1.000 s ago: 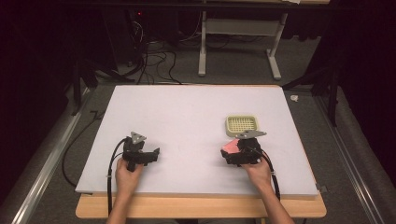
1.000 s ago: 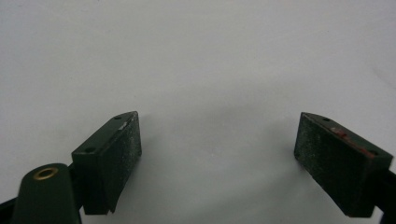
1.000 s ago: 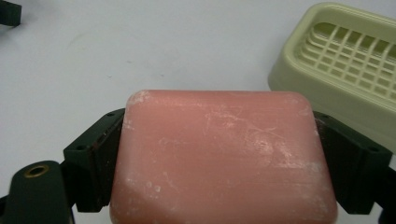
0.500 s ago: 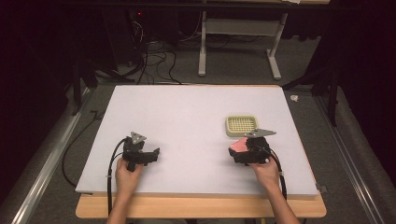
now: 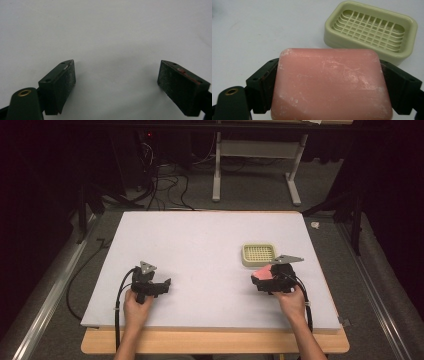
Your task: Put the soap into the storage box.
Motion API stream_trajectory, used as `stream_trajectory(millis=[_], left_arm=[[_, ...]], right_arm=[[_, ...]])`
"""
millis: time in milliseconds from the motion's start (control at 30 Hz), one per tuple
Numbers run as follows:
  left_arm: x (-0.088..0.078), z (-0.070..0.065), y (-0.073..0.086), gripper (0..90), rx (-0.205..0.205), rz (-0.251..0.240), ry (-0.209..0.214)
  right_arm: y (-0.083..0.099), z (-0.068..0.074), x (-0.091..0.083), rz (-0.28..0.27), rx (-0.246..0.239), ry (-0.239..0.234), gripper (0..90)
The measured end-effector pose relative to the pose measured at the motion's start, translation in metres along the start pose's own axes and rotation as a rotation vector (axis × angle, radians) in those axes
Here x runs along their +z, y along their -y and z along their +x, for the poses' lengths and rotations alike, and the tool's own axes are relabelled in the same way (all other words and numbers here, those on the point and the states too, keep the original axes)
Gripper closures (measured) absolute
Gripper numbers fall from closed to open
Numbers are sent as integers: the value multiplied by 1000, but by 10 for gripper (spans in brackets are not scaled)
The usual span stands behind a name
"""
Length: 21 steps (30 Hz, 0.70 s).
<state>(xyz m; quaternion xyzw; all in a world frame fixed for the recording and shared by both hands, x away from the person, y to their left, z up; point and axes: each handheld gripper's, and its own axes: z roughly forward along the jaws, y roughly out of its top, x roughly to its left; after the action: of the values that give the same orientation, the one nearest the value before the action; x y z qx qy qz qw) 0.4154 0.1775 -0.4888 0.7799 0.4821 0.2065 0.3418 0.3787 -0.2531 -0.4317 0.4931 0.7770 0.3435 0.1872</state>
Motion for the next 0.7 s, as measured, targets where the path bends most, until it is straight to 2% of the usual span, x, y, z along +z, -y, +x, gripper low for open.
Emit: stream_trajectory(millis=[200,700], left_arm=[[0,0,0,155,1,0,0],[0,0,0,155,0,0,0]], right_arm=[[-5,-7,-3,-14,15,4,137],[-16,-18,-2,3,42,9,138]])
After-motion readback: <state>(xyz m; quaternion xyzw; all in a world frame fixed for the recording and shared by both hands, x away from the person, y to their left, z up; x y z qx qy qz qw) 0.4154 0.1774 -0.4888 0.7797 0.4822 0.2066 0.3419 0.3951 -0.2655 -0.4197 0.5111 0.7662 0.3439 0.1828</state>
